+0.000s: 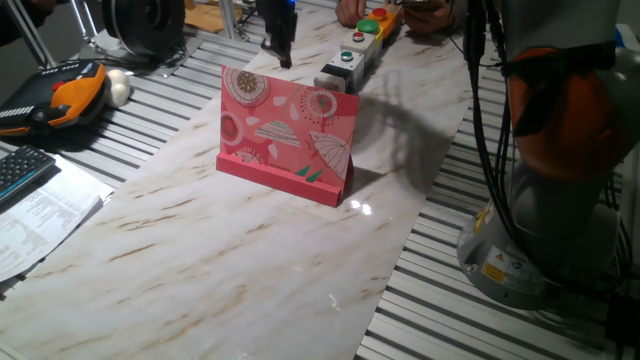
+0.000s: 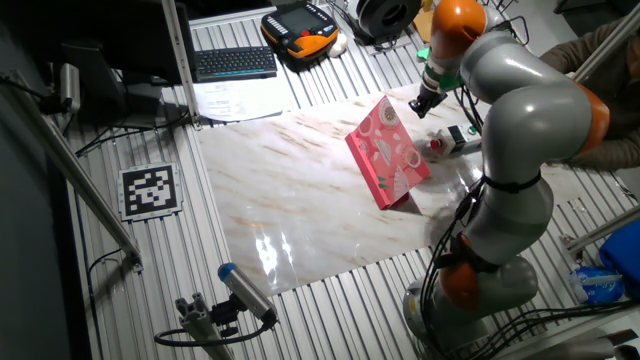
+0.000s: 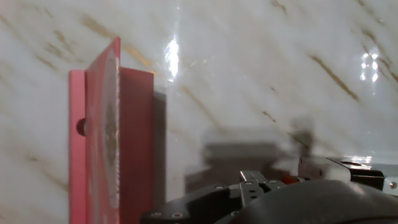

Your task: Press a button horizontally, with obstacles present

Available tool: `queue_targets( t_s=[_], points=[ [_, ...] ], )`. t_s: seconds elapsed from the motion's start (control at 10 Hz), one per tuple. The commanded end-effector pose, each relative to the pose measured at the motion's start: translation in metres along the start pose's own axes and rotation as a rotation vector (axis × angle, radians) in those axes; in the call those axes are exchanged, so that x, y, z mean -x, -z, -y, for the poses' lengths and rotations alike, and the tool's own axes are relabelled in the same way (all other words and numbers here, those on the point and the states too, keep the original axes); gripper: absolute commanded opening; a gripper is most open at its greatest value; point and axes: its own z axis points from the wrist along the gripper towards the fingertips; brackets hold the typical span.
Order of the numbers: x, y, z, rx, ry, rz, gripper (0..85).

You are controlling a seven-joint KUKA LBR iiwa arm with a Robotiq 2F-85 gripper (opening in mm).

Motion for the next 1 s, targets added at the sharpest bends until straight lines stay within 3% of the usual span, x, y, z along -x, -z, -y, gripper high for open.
queue_targets(
  t_s=[0.0, 0.2, 0.3, 0.6, 0.9],
  points=[
    [-0.003, -0.009, 0.0, -0.026, 0.013, 0.004, 0.0],
    [-0.015, -0.03, 0.008, -0.033, 0.034, 0.035, 0.0],
    [-0.018, -0.037, 0.013, -0.025, 0.042, 0.036, 0.0],
    [-0.019, -0.057, 0.022, -0.031, 0.06, 0.05, 0.0],
    [-0.022, -0.075, 0.03, -0.024, 0.062, 0.045, 0.0]
  ],
)
